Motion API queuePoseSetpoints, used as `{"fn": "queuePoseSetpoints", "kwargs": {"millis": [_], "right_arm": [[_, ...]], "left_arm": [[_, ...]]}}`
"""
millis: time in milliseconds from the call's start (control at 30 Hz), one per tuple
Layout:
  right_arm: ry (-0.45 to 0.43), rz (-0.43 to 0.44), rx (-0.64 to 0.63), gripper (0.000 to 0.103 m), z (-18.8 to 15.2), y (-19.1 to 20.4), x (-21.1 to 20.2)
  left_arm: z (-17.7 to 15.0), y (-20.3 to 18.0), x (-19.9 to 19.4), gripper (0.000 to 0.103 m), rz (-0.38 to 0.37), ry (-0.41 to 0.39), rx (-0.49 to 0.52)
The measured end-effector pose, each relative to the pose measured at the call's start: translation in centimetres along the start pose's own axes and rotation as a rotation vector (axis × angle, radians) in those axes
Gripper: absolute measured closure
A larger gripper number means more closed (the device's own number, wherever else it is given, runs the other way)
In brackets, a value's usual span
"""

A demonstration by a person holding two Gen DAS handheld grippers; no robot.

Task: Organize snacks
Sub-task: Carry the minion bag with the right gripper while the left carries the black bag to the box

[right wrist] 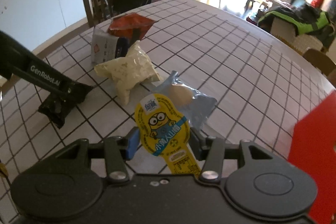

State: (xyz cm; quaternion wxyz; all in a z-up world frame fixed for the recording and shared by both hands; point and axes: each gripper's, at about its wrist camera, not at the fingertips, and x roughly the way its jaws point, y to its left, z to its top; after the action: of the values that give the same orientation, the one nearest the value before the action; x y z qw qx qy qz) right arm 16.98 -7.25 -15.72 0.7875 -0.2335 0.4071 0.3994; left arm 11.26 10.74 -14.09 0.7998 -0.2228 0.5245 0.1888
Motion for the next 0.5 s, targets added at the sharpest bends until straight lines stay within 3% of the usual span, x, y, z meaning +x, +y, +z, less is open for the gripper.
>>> {"fn": "queuePoseSetpoints", "kwargs": {"millis": [267, 500], "right_arm": [[-0.051, -0.004, 0.142, 0.053, -1.0, -2.0, -4.5], [-0.121, -0.043, 0.269, 0.053, -1.8, -5.0, -9.4]], "left_arm": [[-0.2, -1.6, -2.7, 0.07, -0.044, -0.05, 0.064], [0.0, -5.4, -5.4, 0.07, -0.104, -0.099, 0.155]]}}
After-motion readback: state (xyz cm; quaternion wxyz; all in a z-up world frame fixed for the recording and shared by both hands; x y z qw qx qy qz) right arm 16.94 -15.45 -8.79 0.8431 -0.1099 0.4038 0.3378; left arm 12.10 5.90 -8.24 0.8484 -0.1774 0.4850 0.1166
